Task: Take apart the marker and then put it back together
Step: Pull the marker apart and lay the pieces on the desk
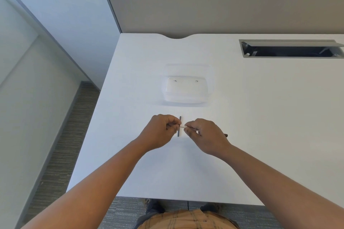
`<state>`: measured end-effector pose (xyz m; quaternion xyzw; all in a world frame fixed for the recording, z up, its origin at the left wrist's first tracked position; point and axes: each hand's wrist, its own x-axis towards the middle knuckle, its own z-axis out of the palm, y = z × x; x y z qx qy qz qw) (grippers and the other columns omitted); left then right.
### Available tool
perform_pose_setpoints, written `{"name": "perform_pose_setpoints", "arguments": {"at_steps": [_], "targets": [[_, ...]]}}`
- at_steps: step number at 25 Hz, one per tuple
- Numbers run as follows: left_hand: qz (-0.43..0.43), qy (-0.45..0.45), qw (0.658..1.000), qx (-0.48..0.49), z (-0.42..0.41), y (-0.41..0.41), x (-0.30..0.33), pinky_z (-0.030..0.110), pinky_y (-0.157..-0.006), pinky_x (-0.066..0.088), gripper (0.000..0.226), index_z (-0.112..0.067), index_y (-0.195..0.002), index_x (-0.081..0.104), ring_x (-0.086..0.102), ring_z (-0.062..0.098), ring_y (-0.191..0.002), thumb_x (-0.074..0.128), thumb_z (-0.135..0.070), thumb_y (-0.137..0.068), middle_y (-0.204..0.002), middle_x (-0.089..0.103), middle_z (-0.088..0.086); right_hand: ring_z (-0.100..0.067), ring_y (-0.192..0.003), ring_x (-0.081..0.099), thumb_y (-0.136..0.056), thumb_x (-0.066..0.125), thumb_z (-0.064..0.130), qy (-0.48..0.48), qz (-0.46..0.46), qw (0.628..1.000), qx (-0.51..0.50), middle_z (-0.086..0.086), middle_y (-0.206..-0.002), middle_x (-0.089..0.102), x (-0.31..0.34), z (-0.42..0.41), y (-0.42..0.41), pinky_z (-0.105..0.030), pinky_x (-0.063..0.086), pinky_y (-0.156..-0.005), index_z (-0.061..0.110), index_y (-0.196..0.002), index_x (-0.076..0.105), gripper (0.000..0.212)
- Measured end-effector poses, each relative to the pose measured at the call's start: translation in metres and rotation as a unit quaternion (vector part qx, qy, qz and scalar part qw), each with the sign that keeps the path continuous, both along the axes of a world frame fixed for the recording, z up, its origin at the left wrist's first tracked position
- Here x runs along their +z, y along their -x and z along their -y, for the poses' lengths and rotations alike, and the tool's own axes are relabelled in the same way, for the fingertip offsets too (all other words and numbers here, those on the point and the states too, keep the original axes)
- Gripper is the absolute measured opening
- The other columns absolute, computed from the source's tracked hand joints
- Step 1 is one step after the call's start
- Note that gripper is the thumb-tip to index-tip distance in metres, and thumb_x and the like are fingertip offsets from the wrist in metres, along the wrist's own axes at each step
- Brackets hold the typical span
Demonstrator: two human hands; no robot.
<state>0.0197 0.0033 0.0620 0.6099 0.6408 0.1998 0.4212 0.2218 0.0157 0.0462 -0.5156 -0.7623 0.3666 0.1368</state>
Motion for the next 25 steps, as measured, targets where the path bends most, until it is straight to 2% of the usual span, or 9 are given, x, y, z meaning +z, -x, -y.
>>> {"name": "perform_pose_setpoints", "arguments": {"at_steps": [2,4,7,9,11,14,20,25], "targets": [[-0.029,-0.015,0.998,-0.046,-0.001,0.001,0.001,0.021,-0.068,0.052,0.019,-0.020,-0.103,0.075,0.067,0.013,-0.078,0.058,-0.017,-0.096,-0.087,0.074,-0.004,-0.005,-0.074,0.051,-0.102,0.050,0.042,-0.021,0.016,1.000,0.003,0.015,-0.076,0.052,0.000,0.000,0.000,-0.033,0.040,-0.066,0.028,-0.099,0.070,0.024],[-0.070,-0.030,0.992,-0.102,-0.003,0.001,0.003,0.025,-0.067,0.052,0.021,-0.022,-0.100,0.075,0.064,0.011,-0.074,0.054,-0.018,-0.096,-0.082,0.071,-0.008,-0.012,-0.078,0.054,-0.101,0.051,0.039,-0.034,0.035,0.999,0.011,0.012,-0.079,0.056,0.002,0.000,0.000,-0.035,0.044,-0.069,0.026,-0.100,0.069,0.022],[-0.147,-0.026,0.973,-0.178,-0.004,-0.003,0.009,0.027,-0.058,0.044,0.025,-0.020,-0.092,0.069,0.053,0.009,-0.063,0.045,-0.020,-0.096,-0.071,0.058,-0.008,-0.019,-0.082,0.057,-0.100,0.052,0.042,-0.036,0.063,0.997,0.030,0.007,-0.084,0.065,0.006,0.001,0.002,-0.039,0.048,-0.074,0.024,-0.099,0.068,0.024],[-0.185,-0.011,0.960,-0.208,-0.002,-0.007,0.010,0.035,-0.061,0.045,0.025,-0.018,-0.078,0.057,0.051,0.019,-0.067,0.039,-0.023,-0.095,-0.074,0.056,-0.001,-0.020,-0.078,0.054,-0.100,0.050,0.047,-0.044,0.085,0.995,0.041,0.008,-0.076,0.061,0.008,0.002,0.004,-0.038,0.043,-0.070,0.023,-0.097,0.066,0.029],[-0.216,0.001,0.949,-0.228,0.000,-0.010,0.009,0.040,-0.063,0.045,0.027,-0.016,-0.074,0.046,0.051,0.023,-0.069,0.036,-0.028,-0.096,-0.077,0.055,0.003,-0.022,-0.076,0.052,-0.102,0.047,0.048,-0.053,0.110,0.991,0.050,0.007,-0.073,0.059,0.009,0.003,0.006,-0.036,0.036,-0.067,0.020,-0.098,0.065,0.033],[-0.259,-0.018,0.933,-0.251,0.001,-0.014,0.007,0.041,-0.065,0.045,0.029,-0.014,-0.080,0.045,0.054,0.024,-0.074,0.032,-0.031,-0.098,-0.082,0.057,0.005,-0.027,-0.075,0.057,-0.104,0.043,0.045,-0.046,0.144,0.987,0.060,0.001,-0.078,0.064,0.011,0.003,0.007,-0.035,0.037,-0.063,0.018,-0.099,0.060,0.033],[-0.296,-0.050,0.911,-0.281,-0.001,-0.015,0.006,0.037,-0.064,0.042,0.032,-0.014,-0.083,0.047,0.054,0.024,-0.074,0.028,-0.033,-0.100,-0.080,0.056,0.002,-0.027,-0.067,0.053,-0.105,0.038,0.043,-0.025,0.173,0.981,0.085,0.004,-0.072,0.058,0.012,0.006,0.005,-0.035,0.037,-0.059,0.023,-0.089,0.051,0.028],[-0.319,-0.086,0.898,-0.291,0.003,-0.019,0.007,0.035,-0.058,0.040,0.029,-0.016,-0.077,0.047,0.052,0.025,-0.066,0.031,-0.032,-0.096,-0.068,0.046,-0.003,-0.027,-0.066,0.050,-0.104,0.044,0.028,0.028,0.121,0.988,0.093,-0.003,-0.070,0.059,0.014,0.005,0.007,-0.038,0.040,-0.060,0.013,-0.079,0.054,0.031]]}}
